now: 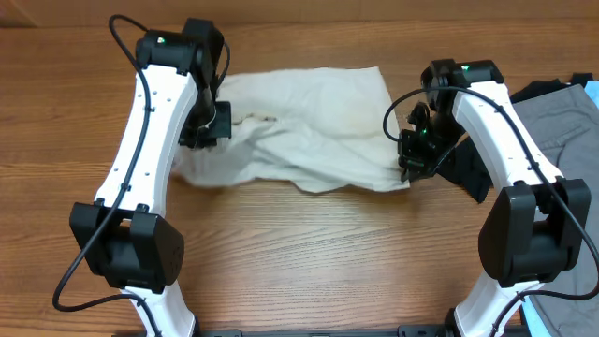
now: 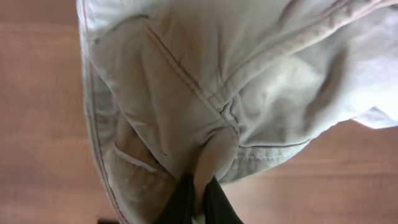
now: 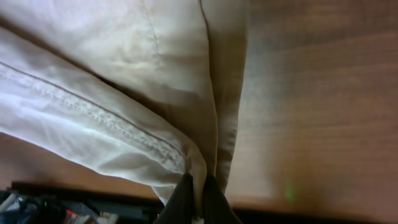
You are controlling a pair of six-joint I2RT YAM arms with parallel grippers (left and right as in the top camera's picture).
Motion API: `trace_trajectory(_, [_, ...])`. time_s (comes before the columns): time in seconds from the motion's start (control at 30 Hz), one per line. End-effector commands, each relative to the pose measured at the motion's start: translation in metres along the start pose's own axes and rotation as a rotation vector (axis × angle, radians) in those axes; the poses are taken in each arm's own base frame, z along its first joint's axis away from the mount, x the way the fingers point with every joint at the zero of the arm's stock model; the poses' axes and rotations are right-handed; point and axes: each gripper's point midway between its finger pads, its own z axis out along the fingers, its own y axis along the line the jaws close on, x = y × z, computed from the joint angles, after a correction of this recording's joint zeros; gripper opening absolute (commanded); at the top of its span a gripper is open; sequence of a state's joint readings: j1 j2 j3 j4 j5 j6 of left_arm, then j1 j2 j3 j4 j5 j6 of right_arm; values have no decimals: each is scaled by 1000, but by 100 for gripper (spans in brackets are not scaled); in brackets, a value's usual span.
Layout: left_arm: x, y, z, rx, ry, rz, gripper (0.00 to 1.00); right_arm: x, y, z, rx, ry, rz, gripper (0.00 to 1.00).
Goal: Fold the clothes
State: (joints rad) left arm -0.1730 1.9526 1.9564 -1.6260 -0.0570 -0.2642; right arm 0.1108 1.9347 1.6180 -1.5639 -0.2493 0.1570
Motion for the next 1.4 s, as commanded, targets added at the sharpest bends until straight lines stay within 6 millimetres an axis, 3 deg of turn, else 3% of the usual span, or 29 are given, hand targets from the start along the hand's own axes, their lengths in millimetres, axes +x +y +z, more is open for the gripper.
trace_trajectory(0.0, [18,16,0,-74,52,-87,4,7,-5,-8,8,-15,0,4])
trace_trajectory(0.2, [62,11,45,-60,275,-76,4,27,-19,28,32,92,30,4])
trace_trajectory(0.3, [75,2,76,-17,334,-71,4,23,-21,41,28,78,27,4])
trace_trajectory(0.6, [80,-3,175,5,272,-101,4,-11,-10,42,-21,-57,0,4])
trace_trajectory(0.67, [74,3,185,-30,228,-101,4,-13,-9,42,-23,-65,-2,4])
trace_trajectory(0.7, [55,16,191,-100,135,-107,4,-18,-8,42,-28,-85,-9,4])
trace_trajectory(0.8, [27,19,194,-117,15,-135,4,-30,-5,40,-39,-132,-17,4])
trace_trajectory(1.0, [-65,0,180,-16,-358,-119,4,-63,4,33,-74,-271,-47,4])
trace_trajectory(1.1, [-79,-3,174,-7,-419,-85,4,-75,9,29,-87,-323,-63,4])
trace_trajectory(1.2, [-80,-3,166,-16,-412,-45,4,-85,15,23,-110,-368,-82,4])
trace_trajectory(1.37, [-61,1,114,-27,-288,-32,4,-72,23,7,-132,-321,-113,4])
